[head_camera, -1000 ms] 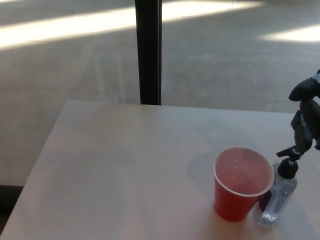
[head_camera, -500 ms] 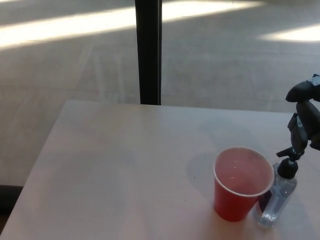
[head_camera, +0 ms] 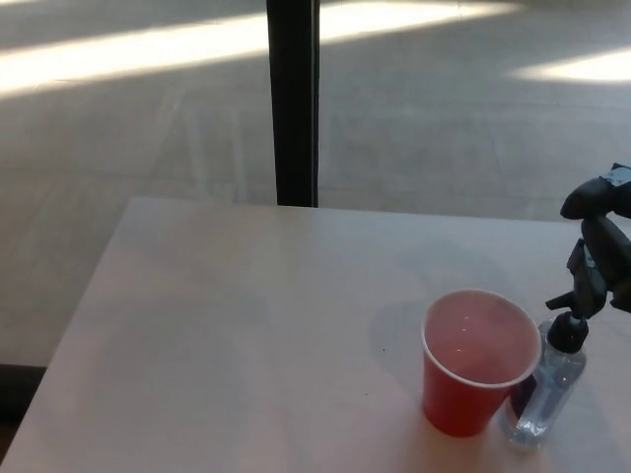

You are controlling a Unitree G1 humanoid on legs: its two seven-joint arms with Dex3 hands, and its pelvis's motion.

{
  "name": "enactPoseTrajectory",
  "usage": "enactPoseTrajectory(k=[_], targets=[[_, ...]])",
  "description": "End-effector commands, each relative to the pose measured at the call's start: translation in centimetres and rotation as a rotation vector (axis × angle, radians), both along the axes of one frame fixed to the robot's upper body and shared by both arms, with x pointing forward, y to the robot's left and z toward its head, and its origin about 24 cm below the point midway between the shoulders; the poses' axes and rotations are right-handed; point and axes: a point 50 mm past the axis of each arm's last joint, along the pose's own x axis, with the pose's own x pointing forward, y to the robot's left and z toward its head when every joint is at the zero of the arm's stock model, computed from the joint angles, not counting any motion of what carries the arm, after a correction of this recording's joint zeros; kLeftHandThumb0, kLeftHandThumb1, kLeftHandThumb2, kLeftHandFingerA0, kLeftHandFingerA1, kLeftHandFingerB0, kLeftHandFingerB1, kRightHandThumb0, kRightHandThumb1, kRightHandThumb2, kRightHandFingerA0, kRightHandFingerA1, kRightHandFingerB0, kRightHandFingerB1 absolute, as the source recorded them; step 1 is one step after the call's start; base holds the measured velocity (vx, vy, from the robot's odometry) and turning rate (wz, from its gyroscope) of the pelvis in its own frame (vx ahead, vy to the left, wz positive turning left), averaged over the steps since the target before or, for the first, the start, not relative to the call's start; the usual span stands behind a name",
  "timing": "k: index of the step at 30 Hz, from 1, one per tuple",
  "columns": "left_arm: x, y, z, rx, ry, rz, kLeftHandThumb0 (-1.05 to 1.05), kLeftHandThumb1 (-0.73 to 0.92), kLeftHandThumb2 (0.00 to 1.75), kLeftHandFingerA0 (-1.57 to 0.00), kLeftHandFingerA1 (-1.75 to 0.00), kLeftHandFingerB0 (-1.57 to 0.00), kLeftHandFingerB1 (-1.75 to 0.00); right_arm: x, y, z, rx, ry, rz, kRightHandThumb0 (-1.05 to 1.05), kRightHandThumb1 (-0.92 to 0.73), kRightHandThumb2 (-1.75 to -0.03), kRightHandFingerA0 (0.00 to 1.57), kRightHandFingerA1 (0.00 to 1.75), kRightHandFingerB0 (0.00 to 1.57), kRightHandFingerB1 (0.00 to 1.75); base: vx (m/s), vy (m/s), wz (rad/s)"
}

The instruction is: The robot uses its right hand fist to press the hand soap kept in the middle of the table to get liquid hand soap out

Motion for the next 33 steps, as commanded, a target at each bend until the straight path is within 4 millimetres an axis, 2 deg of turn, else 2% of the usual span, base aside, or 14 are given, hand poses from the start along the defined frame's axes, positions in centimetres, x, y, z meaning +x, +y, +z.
enactPoseTrajectory(k=[1, 7, 9, 14, 20, 33], targets=[[0.1, 0.2, 0.2, 0.016, -0.021, 0.015, -0.11, 0.35, 0.93, -0.85, -0.98, -0.58, -0.8, -0.2, -0.7, 0.1, -0.025, -0.015, -0.024, -0.28, -0.61, -1.05, 1.02, 1.75, 0.78, 1.33, 0.0, 0.0, 0.0], [0.3, 0.2, 0.3, 0.022, -0.029, 0.021, -0.12, 0.37, 0.93, -0.84, -0.97, -0.58, -0.8, -0.1, -1.0, -0.3, -0.009, -0.015, -0.03, -0.29, -0.64, -1.04, 1.04, 1.75, 0.77, 1.34, 0.0, 0.0, 0.0], [0.6, 0.2, 0.3, 0.025, -0.029, 0.012, -0.13, 0.37, 0.93, -0.84, -0.97, -0.59, -0.8, -0.2, -0.8, -0.6, 0.001, -0.006, -0.033, -0.27, -0.64, -1.07, 1.05, 1.75, 0.78, 1.26, 0.0, 0.0, 0.0], [0.9, 0.3, 0.4, 0.02, -0.036, 0.028, -0.14, 0.39, 0.94, -0.8, -0.93, -0.57, -0.78, -0.1, -0.3, -1.1, 0.003, -0.014, -0.014, -0.27, -0.67, -1.02, 1.04, 1.75, 0.78, 1.29, 0.0, 0.0, 0.0], [0.9, 0.4, 0.3, 0.023, -0.027, 0.027, -0.14, 0.39, 0.93, -0.82, -0.95, -0.6, -0.8, -0.1, 0.2, -1.2, -0.019, -0.017, -0.024, -0.3, -0.66, -1.01, 1.04, 1.75, 0.81, 1.3, 0.0, 0.0, 0.0], [1.1, 0.4, 0.4, 0.027, -0.031, 0.024, -0.17, 0.42, 0.91, -0.84, -0.97, -0.61, -0.81, -0.1, -1.2, -2.3, -0.051, -0.012, -0.08, -0.26, -0.65, -1.05, 1.05, 1.75, 0.79, 1.32, 0.0, 0.0, 0.0]])
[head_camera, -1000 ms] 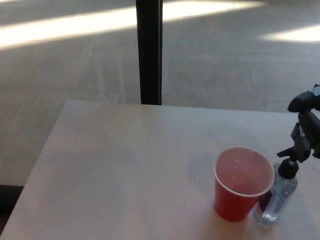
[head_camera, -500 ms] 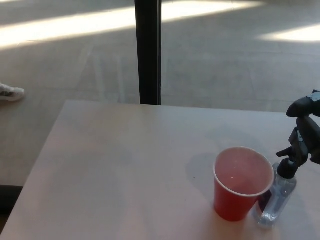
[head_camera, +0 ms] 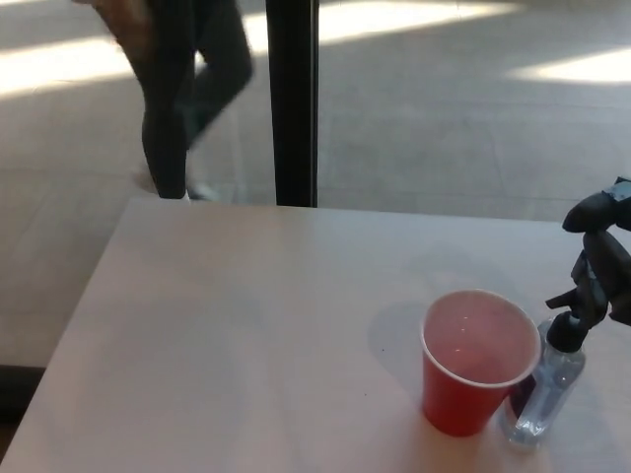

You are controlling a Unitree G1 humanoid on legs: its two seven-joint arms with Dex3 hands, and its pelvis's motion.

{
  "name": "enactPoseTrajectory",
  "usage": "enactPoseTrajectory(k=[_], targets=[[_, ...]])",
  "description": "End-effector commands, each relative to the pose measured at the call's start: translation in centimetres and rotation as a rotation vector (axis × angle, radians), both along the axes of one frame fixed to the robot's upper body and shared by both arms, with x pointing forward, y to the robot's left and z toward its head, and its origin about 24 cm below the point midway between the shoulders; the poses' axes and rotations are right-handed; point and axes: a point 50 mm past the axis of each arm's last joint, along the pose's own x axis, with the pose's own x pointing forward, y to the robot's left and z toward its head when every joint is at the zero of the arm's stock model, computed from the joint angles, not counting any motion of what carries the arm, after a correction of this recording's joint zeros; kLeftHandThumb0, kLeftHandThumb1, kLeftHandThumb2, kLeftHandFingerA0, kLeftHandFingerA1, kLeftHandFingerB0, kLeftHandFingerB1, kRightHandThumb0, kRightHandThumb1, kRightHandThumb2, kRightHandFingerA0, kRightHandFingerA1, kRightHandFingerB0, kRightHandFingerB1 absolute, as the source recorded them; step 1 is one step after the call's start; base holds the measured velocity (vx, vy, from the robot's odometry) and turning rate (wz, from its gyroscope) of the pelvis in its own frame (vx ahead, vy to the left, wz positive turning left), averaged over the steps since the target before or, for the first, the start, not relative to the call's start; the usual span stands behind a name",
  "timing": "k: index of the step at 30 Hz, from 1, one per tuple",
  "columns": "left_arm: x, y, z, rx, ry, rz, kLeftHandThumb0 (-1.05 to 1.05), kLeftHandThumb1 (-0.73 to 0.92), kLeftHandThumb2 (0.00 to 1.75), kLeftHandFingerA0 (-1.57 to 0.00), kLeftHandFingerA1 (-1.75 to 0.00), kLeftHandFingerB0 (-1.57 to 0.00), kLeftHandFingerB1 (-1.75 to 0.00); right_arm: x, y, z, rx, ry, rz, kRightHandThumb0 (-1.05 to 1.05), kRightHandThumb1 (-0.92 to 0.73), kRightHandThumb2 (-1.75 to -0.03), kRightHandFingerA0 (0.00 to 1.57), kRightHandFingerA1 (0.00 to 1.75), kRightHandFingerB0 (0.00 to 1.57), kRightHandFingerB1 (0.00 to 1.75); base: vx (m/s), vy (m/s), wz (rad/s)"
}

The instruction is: The robot uses its right hand fist to press the hand soap kept in the middle of the table to get liquid hand soap out

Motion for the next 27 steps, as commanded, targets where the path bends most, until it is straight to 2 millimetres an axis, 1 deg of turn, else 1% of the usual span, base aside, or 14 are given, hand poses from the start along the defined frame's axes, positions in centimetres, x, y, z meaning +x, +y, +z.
enactPoseTrajectory(k=[1, 2, 6, 8, 9, 12, 13, 15, 17, 22, 24, 25, 26, 27], targets=[[0.1, 0.4, 0.3, 0.015, -0.002, 0.011, -0.17, 0.42, 0.91, -0.84, -0.97, -0.61, -0.81, -0.3, -1.0, -1.4, -0.018, 0.021, -0.044, -0.26, -0.66, -1.03, 1.04, 1.75, 0.77, 1.34, 0.0, 0.0, 0.0], [0.2, 0.4, 0.3, 0.021, -0.001, 0.007, -0.18, 0.42, 0.91, -0.87, -0.99, -0.64, -0.83, -0.4, -1.0, -1.5, -0.021, 0.029, -0.042, -0.26, -0.67, -1.02, 1.03, 1.75, 0.77, 1.34, 0.0, 0.0, 0.0], [0.3, 0.4, 0.5, 0.021, -0.012, -0.008, -0.2, 0.41, 0.94, -0.84, -0.97, -0.61, -0.81, -0.7, -0.5, -2.3, -0.04, 0.053, -0.024, -0.27, -0.66, -1.02, 1.03, 1.75, 0.79, 1.31, 0.0, 0.0, 0.0], [0.3, 0.4, 0.4, 0.024, -0.008, -0.001, -0.21, 0.43, 0.93, -0.86, -0.98, -0.59, -0.8, -1.1, 0.4, -3.0, -0.053, 0.058, 0.0, -0.24, -0.68, -1.01, 1.02, 1.75, 0.76, 1.34, 0.0, 0.0, 0.0], [0.3, 0.4, 0.4, 0.021, -0.006, 0.0, -0.22, 0.43, 0.92, -0.83, -0.96, -0.59, -0.8, -1.3, 0.8, -3.2, -0.077, 0.055, 0.01, -0.24, -0.68, -1.01, 1.02, 1.75, 0.76, 1.35, 0.0, 0.0, 0.0], [0.4, 0.4, 0.4, 0.023, -0.007, -0.002, -0.23, 0.43, 0.93, -0.84, -0.97, -0.6, -0.8, -1.5, 1.6, -3.4, -0.099, 0.053, 0.03, -0.22, -0.7, -0.99, 1.0, 1.75, 0.76, 1.34, 0.0, 0.0, 0.0], [0.3, 0.4, 0.4, 0.019, -0.011, -0.002, -0.24, 0.42, 0.93, -0.82, -0.96, -0.6, -0.81, -1.6, 2.0, -3.4, -0.111, 0.038, 0.051, -0.2, -0.69, -1.02, 1.02, 1.75, 0.77, 1.33, 0.0, 0.0, 0.0], [0.3, 0.4, 0.4, 0.021, -0.008, -0.009, -0.25, 0.42, 0.92, -0.83, -0.97, -0.6, -0.8, -1.7, 2.2, -3.4, -0.119, 0.03, 0.057, -0.19, -0.69, -1.04, 1.03, 1.75, 0.77, 1.33, 0.0, 0.0, 0.0], [0.3, 0.4, 0.4, 0.022, -0.007, -0.009, -0.25, 0.42, 0.93, -0.85, -0.98, -0.57, -0.8, -1.7, 2.1, -3.6, -0.126, 0.033, 0.053, -0.2, -0.68, -1.05, 0.98, 1.75, 0.72, 1.41, 0.0, 0.0, 0.0], [0.3, 0.4, 0.4, 0.021, -0.017, -0.004, -0.27, 0.4, 0.94, -0.82, -0.97, -0.56, -0.79, -1.8, 1.4, -3.9, -0.143, 0.053, 0.019, -0.19, -0.7, -1.04, 0.99, 1.75, 0.73, 1.38, 0.0, 0.0, 0.0], [0.3, 0.4, 0.4, 0.022, -0.001, -0.01, -0.28, 0.41, 0.93, -0.81, -0.95, -0.55, -0.77, -1.8, 0.7, -4.2, -0.145, 0.052, -0.001, -0.2, -0.71, -1.0, 1.0, 1.75, 0.75, 1.36, 0.0, 0.0, 0.0], [0.3, 0.4, 0.4, 0.024, -0.005, -0.009, -0.28, 0.41, 0.93, -0.84, -0.98, -0.56, -0.79, -1.8, 0.4, -4.3, -0.161, 0.064, -0.022, -0.22, -0.71, -0.98, 0.99, 1.75, 0.76, 1.37, 0.0, 0.0, 0.0], [0.4, 0.4, 0.4, 0.022, -0.011, -0.01, -0.27, 0.42, 0.94, -0.83, -0.97, -0.57, -0.79, -1.9, 0.2, -4.4, -0.17, 0.066, -0.029, -0.23, -0.7, -0.98, 0.98, 1.75, 0.75, 1.37, 0.0, 0.0, 0.0], [0.3, 0.4, 0.4, 0.019, -0.013, 0.001, -0.26, 0.42, 0.93, -0.82, -0.97, -0.56, -0.79, -1.9, -0.1, -4.4, -0.165, 0.07, -0.034, -0.23, -0.72, -0.93, 0.99, 1.75, 0.66, 1.47, 0.0, 0.0, 0.0]])
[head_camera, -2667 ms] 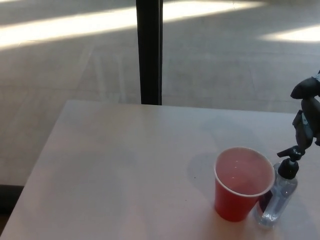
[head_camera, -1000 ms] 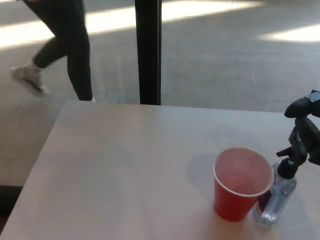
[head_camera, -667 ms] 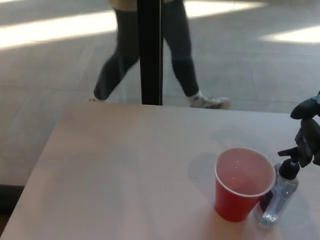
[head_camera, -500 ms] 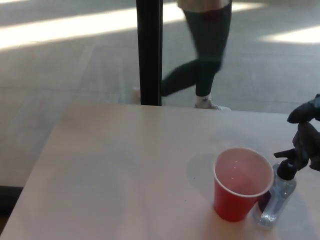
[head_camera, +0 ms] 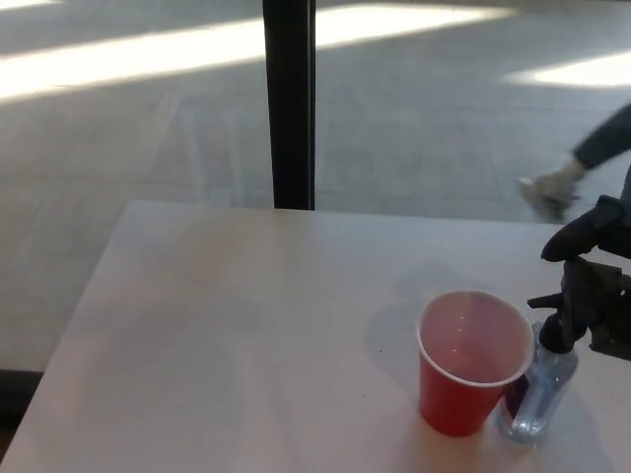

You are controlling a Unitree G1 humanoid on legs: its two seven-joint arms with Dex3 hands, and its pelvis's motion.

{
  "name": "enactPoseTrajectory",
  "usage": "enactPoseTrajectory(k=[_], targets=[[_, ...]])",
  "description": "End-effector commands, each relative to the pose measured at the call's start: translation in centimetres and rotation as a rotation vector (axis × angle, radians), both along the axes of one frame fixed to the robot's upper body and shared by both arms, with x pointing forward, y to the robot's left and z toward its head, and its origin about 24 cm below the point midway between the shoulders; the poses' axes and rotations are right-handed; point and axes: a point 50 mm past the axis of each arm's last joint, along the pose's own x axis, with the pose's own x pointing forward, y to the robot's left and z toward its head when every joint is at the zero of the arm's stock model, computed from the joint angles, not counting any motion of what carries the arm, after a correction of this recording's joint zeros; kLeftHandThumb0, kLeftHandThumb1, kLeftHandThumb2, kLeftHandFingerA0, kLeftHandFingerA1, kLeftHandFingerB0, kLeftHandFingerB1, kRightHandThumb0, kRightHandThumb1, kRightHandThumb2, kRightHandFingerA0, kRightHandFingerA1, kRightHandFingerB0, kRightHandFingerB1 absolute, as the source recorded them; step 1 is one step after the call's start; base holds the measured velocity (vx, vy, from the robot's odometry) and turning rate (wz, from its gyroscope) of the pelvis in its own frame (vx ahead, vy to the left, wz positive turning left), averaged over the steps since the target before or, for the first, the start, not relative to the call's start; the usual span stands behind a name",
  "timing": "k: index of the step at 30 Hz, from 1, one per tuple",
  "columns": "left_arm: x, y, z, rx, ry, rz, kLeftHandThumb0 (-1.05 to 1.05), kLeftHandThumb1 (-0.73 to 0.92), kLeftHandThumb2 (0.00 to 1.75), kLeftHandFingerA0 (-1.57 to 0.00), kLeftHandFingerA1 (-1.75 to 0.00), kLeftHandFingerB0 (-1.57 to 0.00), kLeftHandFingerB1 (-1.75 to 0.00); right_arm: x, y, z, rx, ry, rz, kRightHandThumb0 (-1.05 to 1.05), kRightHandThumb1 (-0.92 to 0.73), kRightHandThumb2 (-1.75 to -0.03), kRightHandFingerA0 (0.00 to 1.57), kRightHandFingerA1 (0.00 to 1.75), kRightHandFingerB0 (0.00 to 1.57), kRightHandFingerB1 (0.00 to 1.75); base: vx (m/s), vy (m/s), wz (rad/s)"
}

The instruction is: The robot uses its right hand fist to press the hand soap kept in the middle of the table to get liquid hand soap out

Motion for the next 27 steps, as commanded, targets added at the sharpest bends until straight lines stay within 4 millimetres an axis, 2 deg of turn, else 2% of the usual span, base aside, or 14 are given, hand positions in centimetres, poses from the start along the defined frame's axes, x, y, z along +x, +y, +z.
enactPoseTrajectory(k=[1, 2, 3, 9, 13, 14, 17, 18, 21, 22, 23, 24, 26, 27], targets=[[0.0, 0.5, 0.4, 0.018, -0.008, 0.012, -0.27, 0.44, 0.91, -0.82, -0.96, -0.57, -0.79, -0.5, -1.6, -3.0, -0.059, 0.148, -0.063, -0.23, -0.73, -0.91, 0.99, 1.75, 0.67, 1.46, 0.0, 0.0, 0.0], [0.0, 0.5, 0.4, 0.017, -0.003, 0.008, -0.27, 0.44, 0.92, -0.81, -0.96, -0.58, -0.8, -0.5, -1.9, -3.1, -0.061, 0.148, -0.077, -0.24, -0.72, -0.9, 0.99, 1.75, 0.68, 1.47, 0.0, 0.0, 0.0], [0.0, 0.5, 0.4, 0.015, -0.006, 0.002, -0.28, 0.43, 0.93, -0.83, -0.97, -0.57, -0.79, -0.5, -2.0, -3.2, -0.059, 0.146, -0.085, -0.25, -0.7, -0.96, 0.99, 1.75, 0.76, 1.39, 0.0, 0.0, 0.0], [0.2, 0.5, 0.5, 0.016, -0.019, -0.003, -0.28, 0.42, 0.95, -0.82, -0.96, -0.56, -0.79, -0.7, -1.8, -4.0, -0.047, 0.14, -0.071, -0.25, -0.68, -0.99, 0.98, 1.75, 0.73, 1.43, 0.0, 0.0, 0.0], [0.3, 0.5, 0.5, 0.02, -0.013, -0.001, -0.28, 0.44, 0.91, -0.81, -0.95, -0.57, -0.79, -1.0, -0.8, -4.5, -0.043, 0.155, -0.047, -0.25, -0.73, -0.91, 0.97, 1.75, 0.69, 1.38, 0.0, 0.0, 0.0], [0.3, 0.5, 0.5, 0.019, -0.014, 0.001, -0.29, 0.44, 0.92, -0.81, -0.96, -0.57, -0.79, -1.0, -0.6, -4.6, -0.031, 0.163, -0.045, -0.25, -0.75, -0.85, 0.98, 1.75, 0.62, 1.47, 0.0, 0.0, 0.0], [0.3, 0.4, 0.5, 0.023, -0.014, -0.013, -0.3, 0.44, 0.92, -0.81, -0.96, -0.57, -0.79, -1.2, -0.3, -4.8, -0.031, 0.185, -0.044, -0.23, -0.75, -0.87, 0.98, 1.75, 0.62, 1.43, 0.0, 0.0, 0.0], [0.3, 0.4, 0.5, 0.024, -0.015, -0.015, -0.3, 0.43, 0.93, -0.81, -0.96, -0.58, -0.79, -1.3, -0.3, -4.9, -0.031, 0.185, -0.039, -0.22, -0.73, -0.93, 0.96, 1.75, 0.68, 1.35, 0.0, 0.0, 0.0], [0.4, 0.4, 0.6, 0.022, -0.019, -0.006, -0.29, 0.42, 0.94, -0.81, -0.96, -0.56, -0.79, -1.4, -0.5, -5.1, -0.029, 0.184, -0.03, -0.22, -0.73, -0.93, 0.96, 1.75, 0.69, 1.37, 0.0, 0.0, 0.0], [0.3, 0.4, 0.5, 0.019, -0.024, 0.001, -0.29, 0.43, 0.94, -0.78, -0.94, -0.55, -0.79, -1.4, -0.7, -5.2, -0.032, 0.19, -0.038, -0.23, -0.72, -0.88, 0.98, 1.75, 0.64, 1.47, 0.0, 0.0, 0.0], [0.3, 0.4, 0.5, 0.019, -0.023, 0.003, -0.29, 0.43, 0.93, -0.81, -0.96, -0.57, -0.79, -1.4, -0.8, -5.4, -0.035, 0.195, -0.045, -0.24, -0.71, -0.89, 0.99, 1.75, 0.66, 1.46, 0.0, 0.0, 0.0], [0.3, 0.4, 0.5, 0.02, -0.021, 0.001, -0.28, 0.43, 0.93, -0.8, -0.96, -0.56, -0.8, -1.4, -0.9, -5.5, -0.036, 0.199, -0.054, -0.23, -0.7, -0.95, 0.99, 1.75, 0.75, 1.36, 0.0, 0.0, 0.0], [0.3, 0.4, 0.6, 0.019, -0.024, -0.001, -0.28, 0.43, 0.93, -0.8, -0.96, -0.56, -0.8, -1.5, -1.0, -5.6, -0.036, 0.2, -0.056, -0.23, -0.7, -0.95, 0.99, 1.75, 0.75, 1.36, 0.0, 0.0, 0.0], [0.2, 0.5, 0.5, 0.018, -0.014, -0.01, -0.29, 0.44, 0.93, -0.8, -0.95, -0.56, -0.78, -1.6, -1.5, -5.8, -0.04, 0.22, -0.077, -0.25, -0.71, -0.9, 1.0, 1.75, 0.67, 1.47, 0.0, 0.0, 0.0]])
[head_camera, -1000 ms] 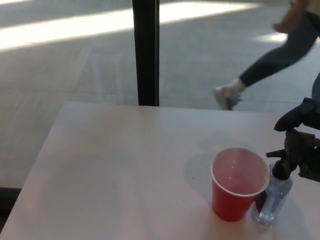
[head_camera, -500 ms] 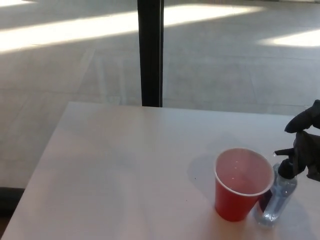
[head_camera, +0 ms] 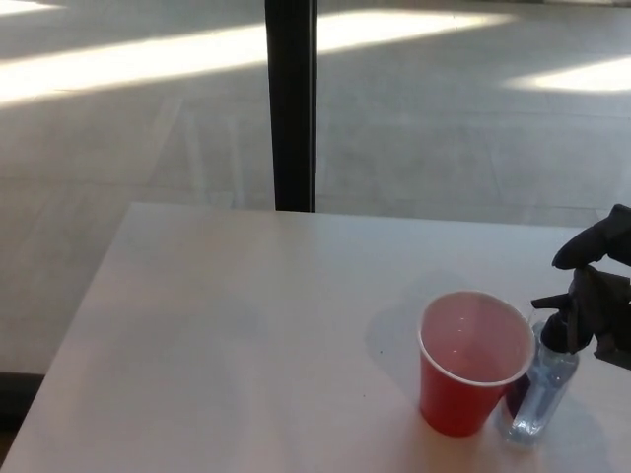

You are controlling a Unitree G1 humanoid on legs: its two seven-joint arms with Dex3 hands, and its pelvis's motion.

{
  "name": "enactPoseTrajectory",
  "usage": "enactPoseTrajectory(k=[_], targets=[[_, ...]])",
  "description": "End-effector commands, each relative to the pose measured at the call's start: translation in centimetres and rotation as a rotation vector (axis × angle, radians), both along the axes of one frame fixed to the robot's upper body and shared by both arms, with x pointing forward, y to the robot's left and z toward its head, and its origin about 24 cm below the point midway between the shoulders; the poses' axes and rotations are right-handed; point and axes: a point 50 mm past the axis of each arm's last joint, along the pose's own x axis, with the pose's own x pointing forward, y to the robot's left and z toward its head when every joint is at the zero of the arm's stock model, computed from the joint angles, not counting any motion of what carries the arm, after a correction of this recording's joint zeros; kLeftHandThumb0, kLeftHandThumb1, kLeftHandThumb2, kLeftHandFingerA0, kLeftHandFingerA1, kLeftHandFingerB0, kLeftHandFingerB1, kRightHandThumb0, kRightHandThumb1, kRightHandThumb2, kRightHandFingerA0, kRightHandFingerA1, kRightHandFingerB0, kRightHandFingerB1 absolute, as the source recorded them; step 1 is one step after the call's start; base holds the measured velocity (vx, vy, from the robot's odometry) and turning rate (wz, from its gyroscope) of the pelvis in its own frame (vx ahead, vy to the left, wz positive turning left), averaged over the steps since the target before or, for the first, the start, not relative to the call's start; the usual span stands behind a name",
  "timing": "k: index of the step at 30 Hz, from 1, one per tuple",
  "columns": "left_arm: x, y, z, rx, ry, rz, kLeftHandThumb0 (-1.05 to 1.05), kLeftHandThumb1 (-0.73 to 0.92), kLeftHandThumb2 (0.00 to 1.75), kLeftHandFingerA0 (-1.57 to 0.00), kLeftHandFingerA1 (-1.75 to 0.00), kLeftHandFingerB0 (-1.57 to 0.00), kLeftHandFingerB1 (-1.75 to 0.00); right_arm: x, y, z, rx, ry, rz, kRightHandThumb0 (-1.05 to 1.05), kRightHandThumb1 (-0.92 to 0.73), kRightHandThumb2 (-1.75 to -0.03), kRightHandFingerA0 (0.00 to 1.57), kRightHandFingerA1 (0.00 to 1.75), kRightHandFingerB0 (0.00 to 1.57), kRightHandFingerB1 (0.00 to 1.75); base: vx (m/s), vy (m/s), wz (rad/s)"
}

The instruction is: The robot uses its right hand fist to press the hand soap kept in the middle of the table to get liquid hand soap out

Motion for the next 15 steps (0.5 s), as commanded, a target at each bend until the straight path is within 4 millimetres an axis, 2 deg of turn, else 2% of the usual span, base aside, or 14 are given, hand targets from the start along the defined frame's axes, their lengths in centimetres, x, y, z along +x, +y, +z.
enactPoseTrajectory(k=[1, 3, 4, 9, 10, 11, 12, 15], targets=[[-0.2, 0.4, 0.3, 0.01, 0.004, 0.008, -0.29, 0.44, 0.92, -0.81, -0.95, -0.56, -0.78, -1.1, -1.4, -4.8, -0.058, 0.261, -0.065, -0.25, -0.7, -0.89, 1.01, 1.75, 0.66, 1.52, 0.0, 0.0, 0.0], [-0.2, 0.4, 0.3, 0.013, 0.004, 0.008, -0.3, 0.44, 0.91, -0.84, -0.97, -0.58, -0.79, -1.1, -1.7, -4.9, -0.068, 0.269, -0.087, -0.26, -0.69, -0.92, 1.01, 1.75, 0.64, 1.55, 0.0, 0.0, 0.0], [-0.2, 0.4, 0.3, 0.009, -0.003, 0.005, -0.31, 0.44, 0.93, -0.82, -0.97, -0.56, -0.79, -1.1, -1.9, -5.0, -0.07, 0.272, -0.096, -0.27, -0.67, -1.0, 1.0, 1.75, 0.72, 1.42, 0.0, 0.0, 0.0], [0.0, 0.4, 0.3, 0.006, -0.014, 0.011, -0.31, 0.44, 0.93, -0.79, -0.94, -0.54, -0.78, -1.1, -2.1, -5.2, -0.051, 0.287, -0.103, -0.25, -0.68, -0.99, 1.0, 1.75, 0.72, 1.39, 0.0, 0.0, 0.0], [0.0, 0.4, 0.3, 0.005, -0.012, 0.01, -0.31, 0.44, 0.93, -0.79, -0.94, -0.54, -0.78, -1.2, -2.1, -5.3, -0.045, 0.288, -0.096, -0.25, -0.68, -0.99, 1.0, 1.75, 0.72, 1.39, 0.0, 0.0, 0.0], [0.0, 0.4, 0.3, 0.007, -0.011, 0.005, -0.32, 0.44, 0.93, -0.79, -0.94, -0.54, -0.79, -1.2, -1.9, -5.4, -0.032, 0.291, -0.089, -0.25, -0.69, -0.95, 1.02, 1.75, 0.65, 1.5, 0.0, 0.0, 0.0], [0.0, 0.4, 0.3, 0.005, -0.013, 0.016, -0.31, 0.45, 0.92, -0.79, -0.95, -0.54, -0.79, -1.2, -1.6, -5.7, -0.035, 0.296, -0.083, -0.26, -0.67, -0.98, 1.02, 1.75, 0.75, 1.38, 0.0, 0.0, 0.0], [0.1, 0.4, 0.3, 0.01, -0.012, 0.013, -0.32, 0.45, 0.93, -0.79, -0.95, -0.55, -0.8, -1.3, -1.2, -5.9, -0.035, 0.302, -0.073, -0.26, -0.68, -0.97, 1.02, 1.75, 0.75, 1.37, 0.0, 0.0, 0.0]])
